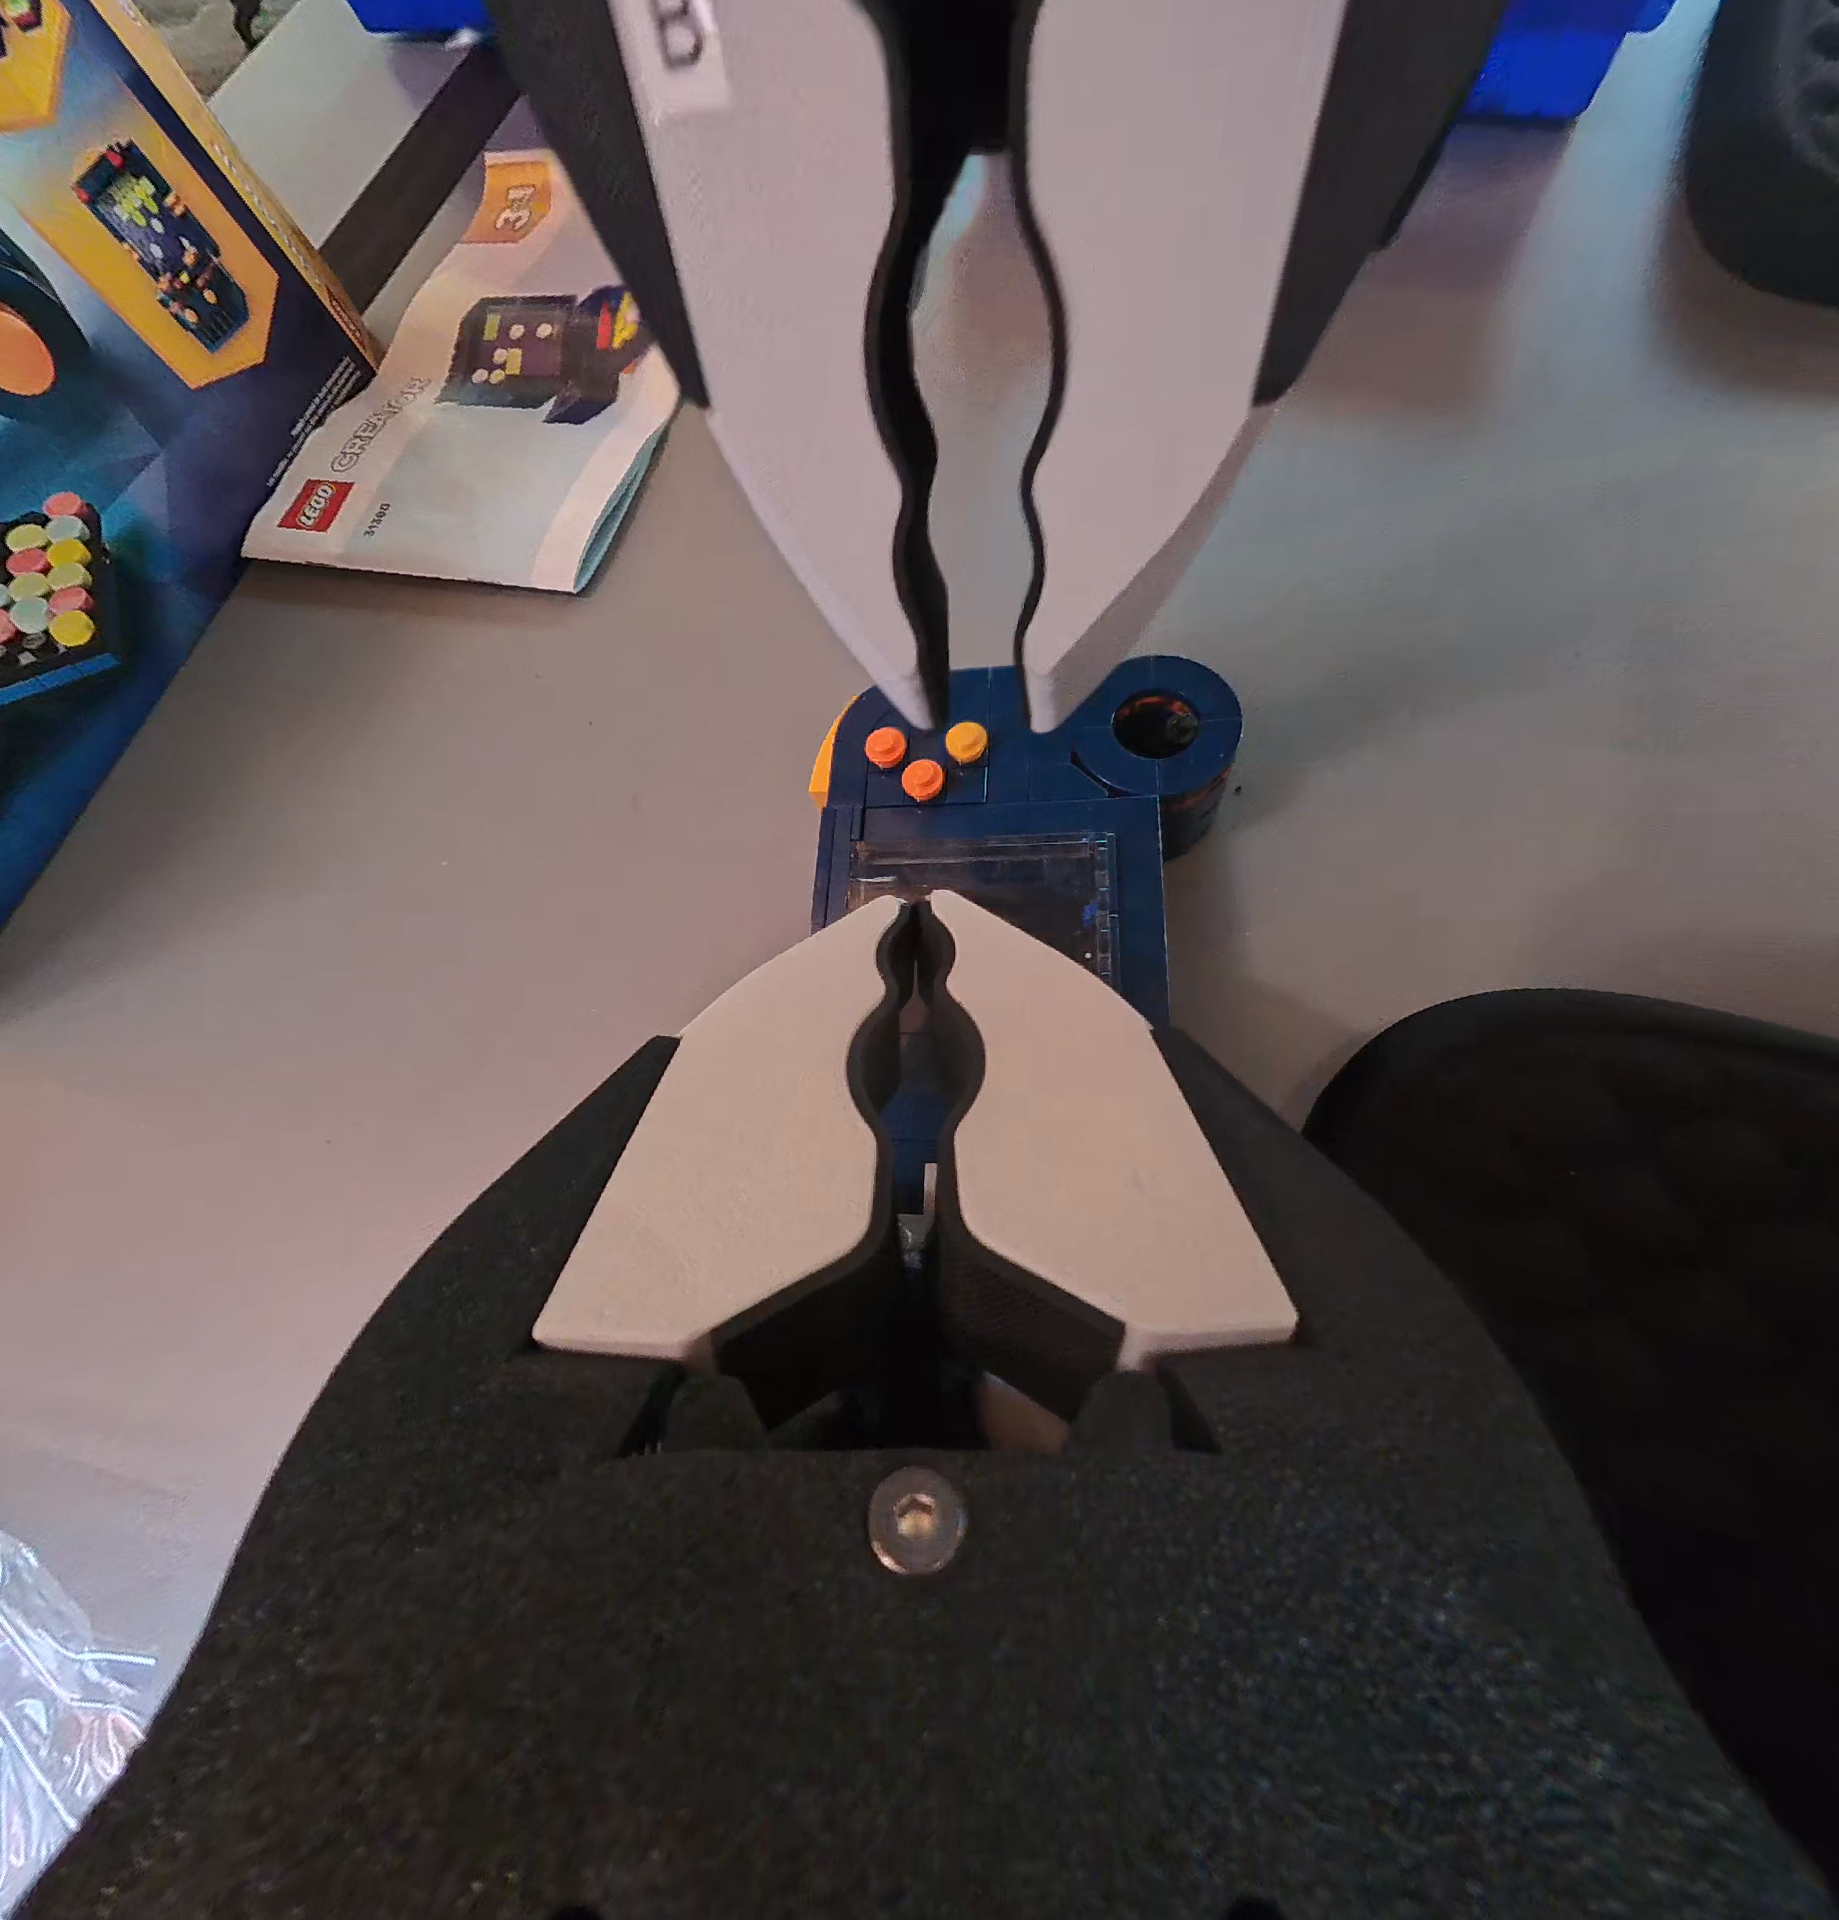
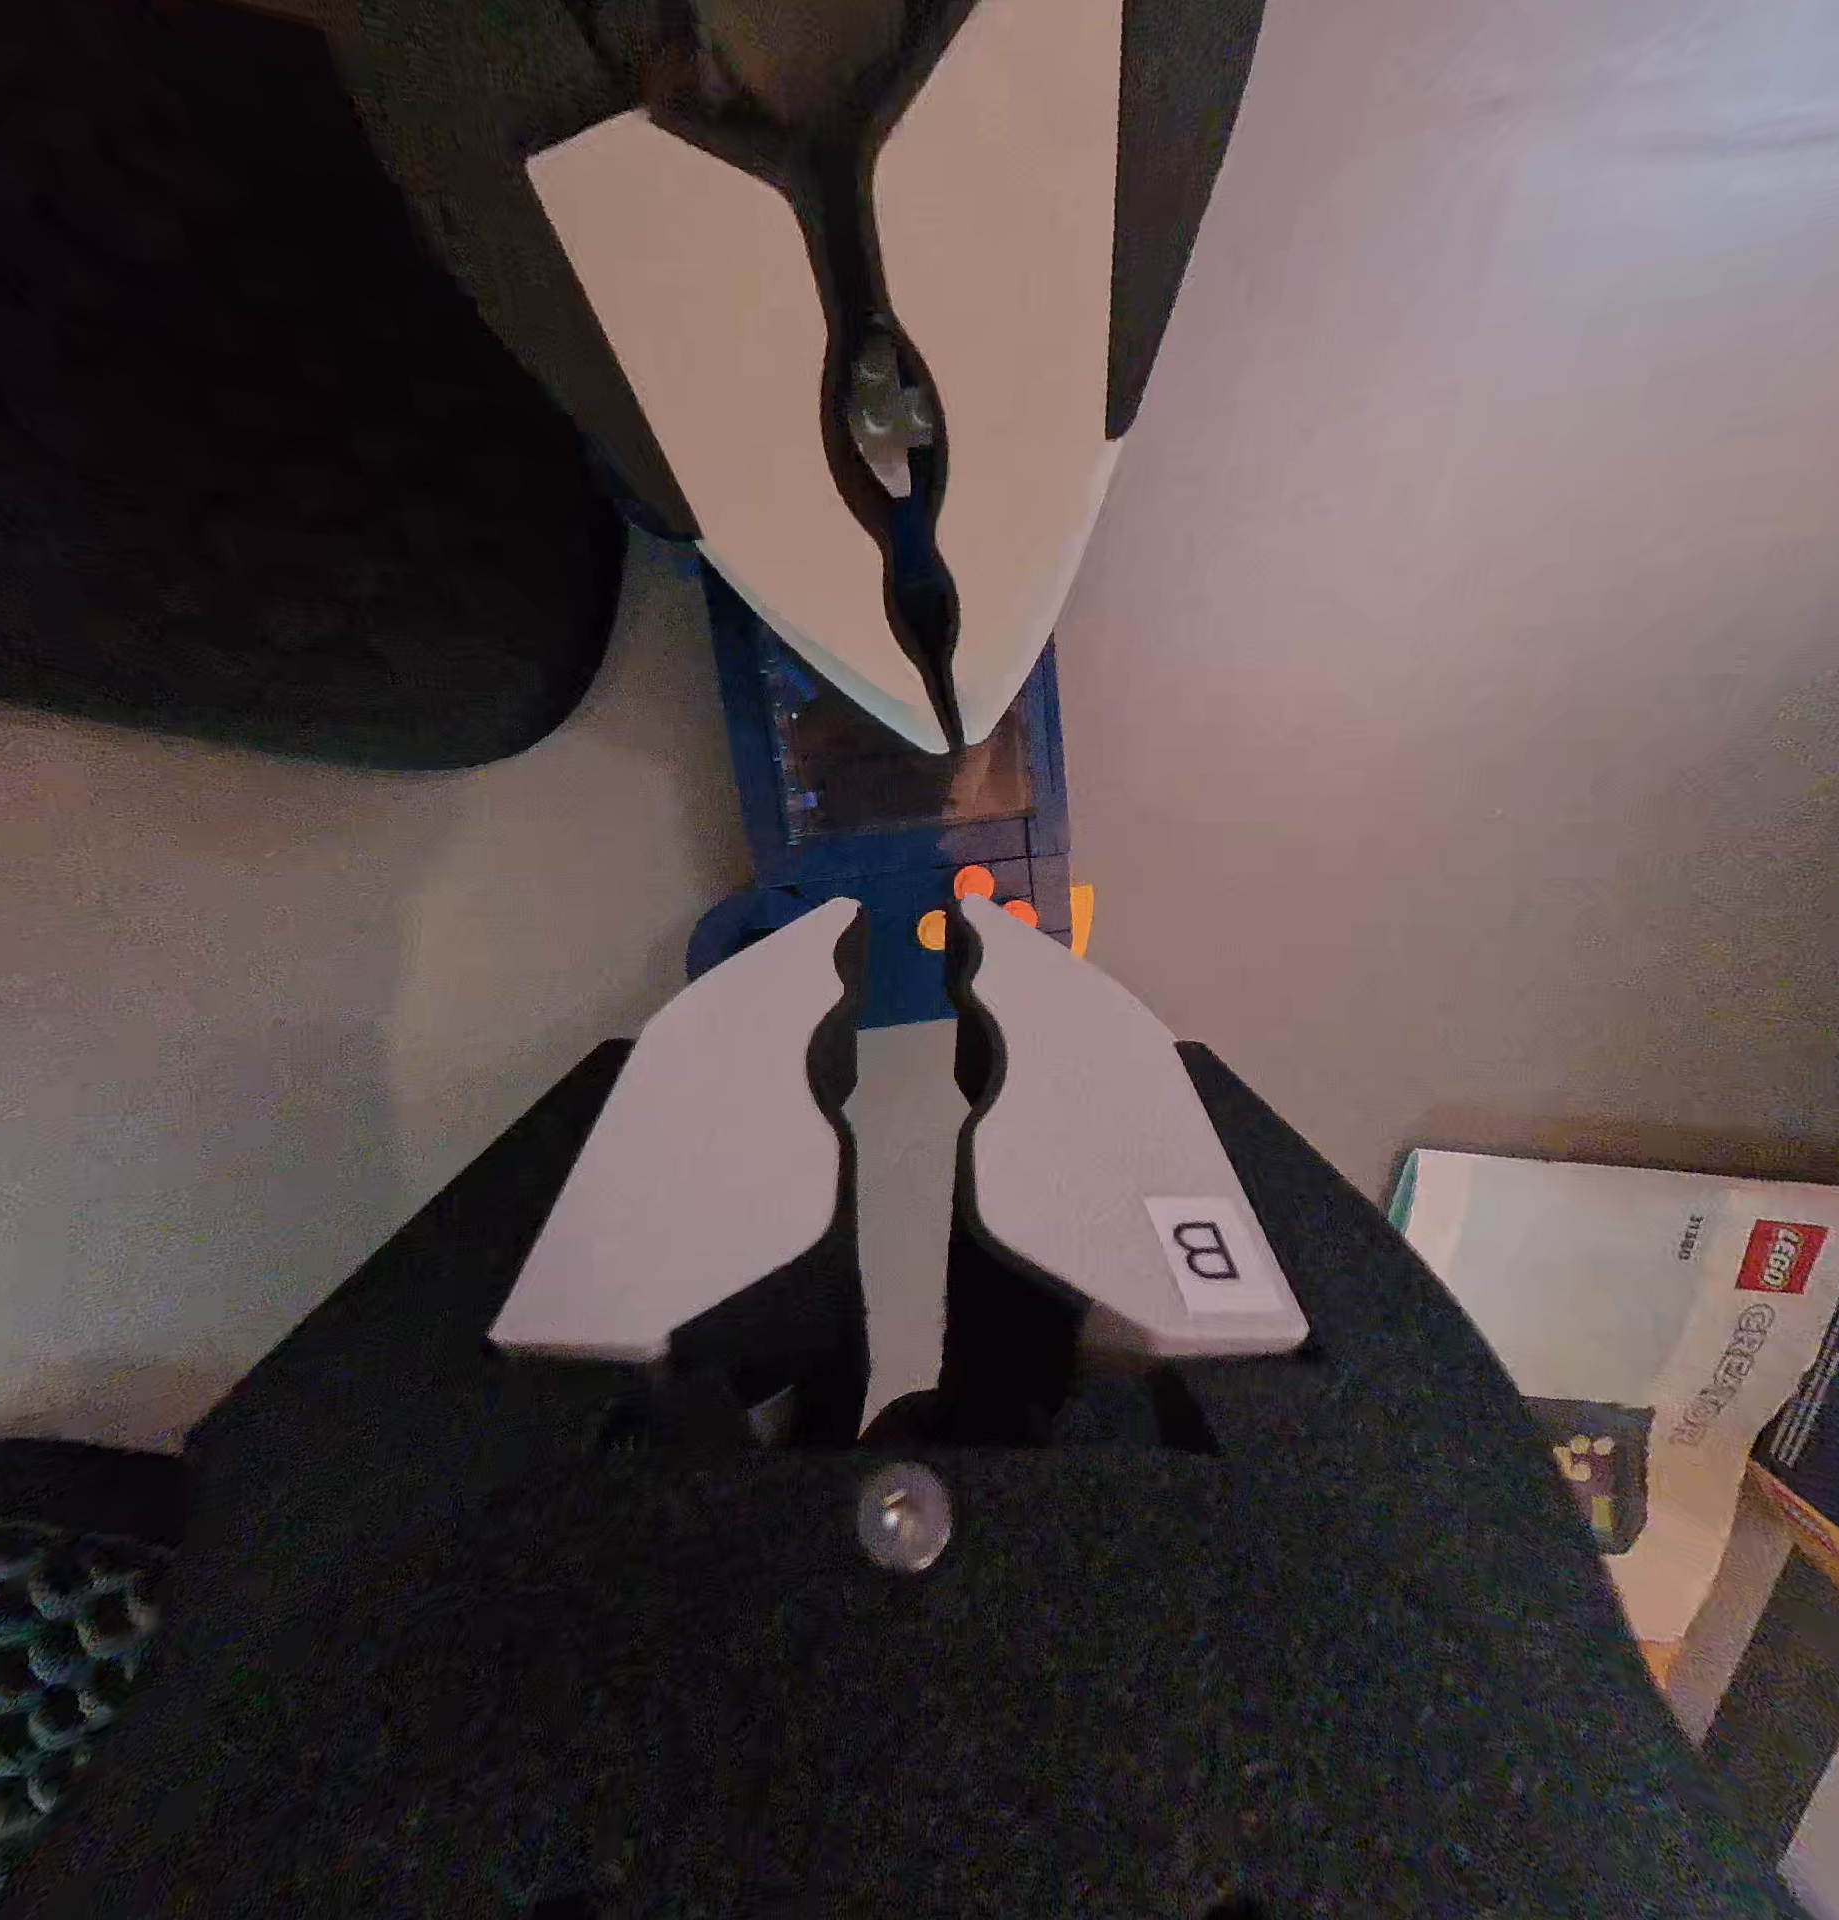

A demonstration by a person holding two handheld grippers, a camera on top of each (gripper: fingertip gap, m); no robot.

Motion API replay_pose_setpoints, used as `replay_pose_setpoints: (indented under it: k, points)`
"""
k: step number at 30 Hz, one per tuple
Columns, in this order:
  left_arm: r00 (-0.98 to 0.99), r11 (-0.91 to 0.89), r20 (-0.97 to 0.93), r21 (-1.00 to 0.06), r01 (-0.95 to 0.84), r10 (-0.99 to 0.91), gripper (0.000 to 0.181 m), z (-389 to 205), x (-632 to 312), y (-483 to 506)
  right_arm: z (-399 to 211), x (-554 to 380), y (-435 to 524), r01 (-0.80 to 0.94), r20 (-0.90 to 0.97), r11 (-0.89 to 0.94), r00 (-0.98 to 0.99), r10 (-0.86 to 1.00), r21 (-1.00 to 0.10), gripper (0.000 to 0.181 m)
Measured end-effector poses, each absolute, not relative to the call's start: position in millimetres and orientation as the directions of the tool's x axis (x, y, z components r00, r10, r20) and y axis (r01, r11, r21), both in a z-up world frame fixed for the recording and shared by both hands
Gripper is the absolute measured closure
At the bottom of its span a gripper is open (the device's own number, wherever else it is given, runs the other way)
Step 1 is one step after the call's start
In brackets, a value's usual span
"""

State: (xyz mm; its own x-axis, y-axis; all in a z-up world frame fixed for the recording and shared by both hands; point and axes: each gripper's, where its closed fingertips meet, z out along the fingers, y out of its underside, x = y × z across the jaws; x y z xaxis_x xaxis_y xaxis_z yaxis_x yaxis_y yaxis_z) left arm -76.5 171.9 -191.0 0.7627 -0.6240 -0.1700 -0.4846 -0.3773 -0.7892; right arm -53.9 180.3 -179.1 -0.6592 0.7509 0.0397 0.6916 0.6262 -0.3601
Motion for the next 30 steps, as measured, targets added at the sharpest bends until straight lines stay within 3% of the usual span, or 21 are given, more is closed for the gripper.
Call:
replay_pose_setpoints:
  k: [4, 20, 23, 30]
  points:
    - [0.762, -0.375, -0.17, -0.791, -0.483, -0.624, 0.181, -190.9, -76.5, 171.9, -195.7, -51.9, 187.6, 0.7, 0.009, 0.66, -0.684, 0.73, -0.273, 0.168]
    - [0.761, -0.37, -0.173, -0.793, -0.484, -0.625, 0.181, -191.2, -76.6, 171.8, -198.9, -52.8, 190.0, 0.673, 0.023, 0.712, -0.724, 0.69, -0.201, 0.175]
    - [0.755, -0.367, -0.175, -0.79, -0.49, -0.632, 0.181, -191.3, -75.9, 170.8, -198.0, -52.3, 188.1, 0.622, 0.074, 0.743, -0.753, 0.654, -0.248, 0.175]
    - [0.751, -0.367, -0.197, -0.777, -0.512, -0.63, 0.181, -191.4, -75.8, 170.7, -195.1, -54.0, 187.3, 0.654, 0.083, 0.592, -0.636, 0.768, -0.471, 0.176]
